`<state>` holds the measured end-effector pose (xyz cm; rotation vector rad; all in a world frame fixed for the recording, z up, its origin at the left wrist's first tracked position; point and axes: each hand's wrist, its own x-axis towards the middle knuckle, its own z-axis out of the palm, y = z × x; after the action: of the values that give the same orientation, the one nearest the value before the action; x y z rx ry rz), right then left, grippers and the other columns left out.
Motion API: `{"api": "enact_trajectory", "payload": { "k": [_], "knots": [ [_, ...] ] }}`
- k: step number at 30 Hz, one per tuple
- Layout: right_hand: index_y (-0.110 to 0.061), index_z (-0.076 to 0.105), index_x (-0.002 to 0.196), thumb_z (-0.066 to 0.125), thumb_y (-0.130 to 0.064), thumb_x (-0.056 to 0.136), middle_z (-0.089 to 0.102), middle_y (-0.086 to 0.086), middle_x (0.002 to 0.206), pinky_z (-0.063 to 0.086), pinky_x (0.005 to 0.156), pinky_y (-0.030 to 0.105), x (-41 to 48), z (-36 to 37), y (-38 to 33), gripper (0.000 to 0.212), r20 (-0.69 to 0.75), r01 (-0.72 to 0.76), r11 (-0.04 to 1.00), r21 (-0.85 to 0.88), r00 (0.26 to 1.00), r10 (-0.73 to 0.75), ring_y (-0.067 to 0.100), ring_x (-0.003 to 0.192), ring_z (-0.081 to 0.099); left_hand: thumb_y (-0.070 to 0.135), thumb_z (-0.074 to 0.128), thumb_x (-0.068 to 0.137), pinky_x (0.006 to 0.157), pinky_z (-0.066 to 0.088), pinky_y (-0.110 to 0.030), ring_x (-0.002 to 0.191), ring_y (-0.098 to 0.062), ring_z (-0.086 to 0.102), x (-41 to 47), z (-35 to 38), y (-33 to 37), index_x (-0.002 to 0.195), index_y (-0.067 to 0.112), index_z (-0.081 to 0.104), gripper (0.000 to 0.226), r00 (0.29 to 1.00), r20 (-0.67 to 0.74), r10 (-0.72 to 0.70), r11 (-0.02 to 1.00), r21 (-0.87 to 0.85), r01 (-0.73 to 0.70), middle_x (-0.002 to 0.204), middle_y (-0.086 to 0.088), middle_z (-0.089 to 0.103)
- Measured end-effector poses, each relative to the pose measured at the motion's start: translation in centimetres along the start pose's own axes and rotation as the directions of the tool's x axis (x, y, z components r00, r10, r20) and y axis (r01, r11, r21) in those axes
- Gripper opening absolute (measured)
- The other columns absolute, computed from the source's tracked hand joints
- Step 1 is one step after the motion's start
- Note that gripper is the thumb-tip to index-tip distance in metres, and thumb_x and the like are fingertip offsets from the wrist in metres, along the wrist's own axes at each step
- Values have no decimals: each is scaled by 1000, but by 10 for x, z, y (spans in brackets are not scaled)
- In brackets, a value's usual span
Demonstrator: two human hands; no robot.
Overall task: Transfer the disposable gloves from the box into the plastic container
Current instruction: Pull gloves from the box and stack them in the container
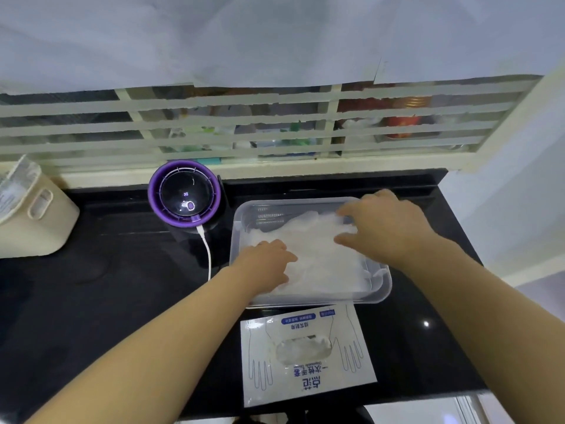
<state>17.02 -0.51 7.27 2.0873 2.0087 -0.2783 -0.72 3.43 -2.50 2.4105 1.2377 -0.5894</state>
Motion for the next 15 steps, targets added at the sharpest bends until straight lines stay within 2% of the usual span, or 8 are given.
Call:
{"api": "enact_trajectory", "payload": {
  "k": [2, 3, 5, 7, 10, 13, 15],
  "knots": [
    [-29, 55, 126, 51, -40, 95, 58, 1, 122, 43, 90, 38, 6, -9, -5, 33, -156, 77, 996, 33, 985, -71, 22, 115, 48, 26, 49, 100, 102, 40, -39, 132, -25, 36, 3, 3, -2, 148, 30, 33, 51, 1000, 13, 7, 1000, 18, -7, 152, -2, 29],
    [-28, 57, 124, 52, -32, 96, 60, 0, 121, 46, 88, 35, 11, -7, -12, 29, -156, 141, 983, 119, 980, -122, 20, 110, 52, 26, 48, 100, 103, 39, -39, 132, -26, 36, 6, 4, -3, 148, 30, 34, 50, 1000, 18, 13, 1000, 24, -14, 152, -2, 29],
    [-25, 53, 131, 52, -21, 96, 59, 0, 126, 46, 93, 33, 24, 13, -27, 35, 19, 248, 946, 209, 966, -257, 18, 110, 55, 26, 48, 100, 103, 39, -40, 133, -26, 35, 11, 7, -3, 148, 30, 33, 51, 999, 26, 20, 1000, 24, -20, 153, -2, 27],
    [-23, 39, 142, 57, -22, 94, 46, 4, 140, 41, 100, 35, 38, 45, -37, 51, 196, 296, 932, 210, 921, -337, 22, 120, 50, 26, 50, 99, 105, 38, -41, 135, -27, 32, 15, 9, -4, 149, 31, 32, 53, 999, 30, 16, 999, 28, -17, 156, -2, 21],
    [-19, 13, 151, 67, -37, 85, 16, 11, 155, 38, 105, 39, 58, 83, -34, 86, 305, 193, 964, 181, 921, -242, 30, 129, 43, 23, 56, 96, 108, 36, -42, 139, -29, 26, 21, 10, -5, 151, 27, 26, 63, 998, 63, 7, 999, 41, -10, 159, -5, 13],
    [-17, 5, 151, 68, -54, 78, 17, 13, 154, 30, 111, 46, 68, 100, -28, 104, 330, 185, 982, 36, 925, -187, 32, 139, 24, 16, 64, 89, 104, 40, -42, 137, -31, 28, 28, 14, -8, 152, 21, 21, 76, 997, 80, -18, 999, 34, 15, 157, -7, 11],
    [-14, -7, 150, 68, -51, 79, 6, 13, 157, 21, 115, 46, 68, 107, -27, 110, 385, 151, 988, 39, 910, -155, 33, 144, 6, 12, 65, 86, 104, 41, -41, 136, -31, 28, 33, 18, -9, 151, 18, 19, 81, 996, 79, -41, 999, 38, 38, 155, -8, 11]
  ]
}}
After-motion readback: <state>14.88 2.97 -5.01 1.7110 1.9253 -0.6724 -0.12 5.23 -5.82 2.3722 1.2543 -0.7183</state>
